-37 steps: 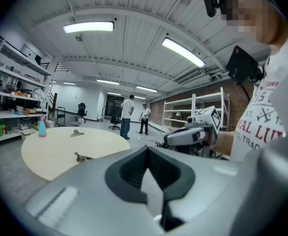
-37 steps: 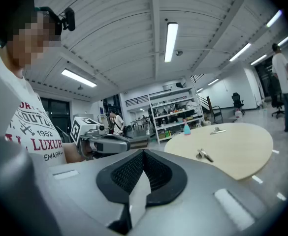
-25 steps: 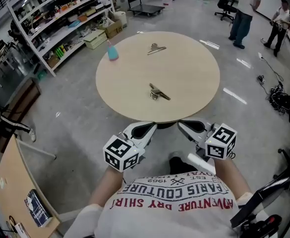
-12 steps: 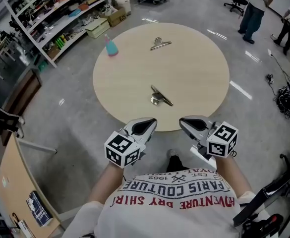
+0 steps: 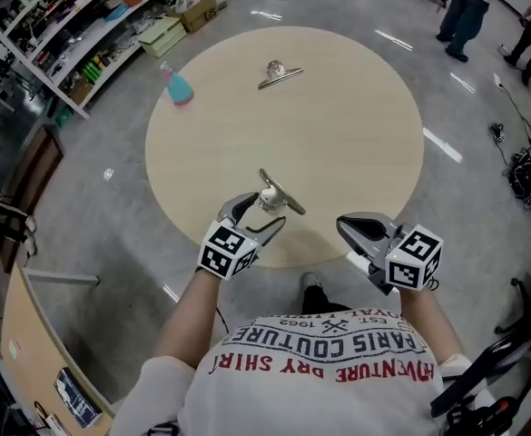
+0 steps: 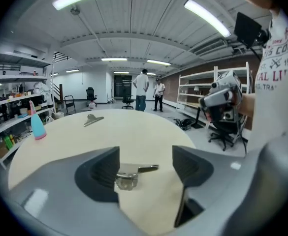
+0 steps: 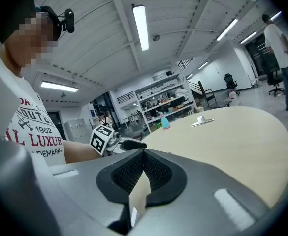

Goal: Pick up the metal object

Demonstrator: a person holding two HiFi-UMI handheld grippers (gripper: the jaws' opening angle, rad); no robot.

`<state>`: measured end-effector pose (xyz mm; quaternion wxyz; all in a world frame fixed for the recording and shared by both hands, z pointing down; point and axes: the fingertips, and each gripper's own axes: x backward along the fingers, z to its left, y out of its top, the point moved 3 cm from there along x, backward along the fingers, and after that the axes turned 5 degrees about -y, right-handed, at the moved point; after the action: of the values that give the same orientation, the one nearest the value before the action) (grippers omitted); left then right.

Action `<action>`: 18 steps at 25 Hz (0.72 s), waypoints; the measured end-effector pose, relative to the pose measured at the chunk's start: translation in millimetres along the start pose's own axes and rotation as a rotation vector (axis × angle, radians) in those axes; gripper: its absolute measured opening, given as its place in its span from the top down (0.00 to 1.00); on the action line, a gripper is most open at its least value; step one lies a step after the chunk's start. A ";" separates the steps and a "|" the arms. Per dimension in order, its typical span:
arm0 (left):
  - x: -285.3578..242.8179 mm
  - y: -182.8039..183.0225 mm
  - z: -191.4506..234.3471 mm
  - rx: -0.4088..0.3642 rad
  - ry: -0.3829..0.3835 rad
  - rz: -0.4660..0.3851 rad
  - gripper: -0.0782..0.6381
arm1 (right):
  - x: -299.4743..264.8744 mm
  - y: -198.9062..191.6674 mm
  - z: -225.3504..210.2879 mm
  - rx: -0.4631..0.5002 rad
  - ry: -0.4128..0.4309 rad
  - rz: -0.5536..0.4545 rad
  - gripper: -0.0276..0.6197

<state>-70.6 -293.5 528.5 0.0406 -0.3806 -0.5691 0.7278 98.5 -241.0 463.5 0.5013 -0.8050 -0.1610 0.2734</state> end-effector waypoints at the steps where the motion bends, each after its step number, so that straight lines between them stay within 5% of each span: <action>1: -11.0 -7.4 9.1 -0.004 0.000 0.026 0.43 | -1.9 -1.2 -8.8 -0.013 -0.002 0.005 0.95; 12: -91.3 -61.3 60.2 -0.019 -0.075 0.254 0.40 | -33.2 1.6 -75.6 -0.071 -0.007 0.049 0.95; 18: -103.7 -69.4 62.1 -0.042 -0.074 0.294 0.49 | -37.8 -3.2 -81.0 -0.087 -0.014 0.058 0.95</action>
<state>-60.4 -369.8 644.7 -0.0952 -0.4336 -0.5236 0.7272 117.1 -317.9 505.0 0.4566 -0.8284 -0.1527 0.2863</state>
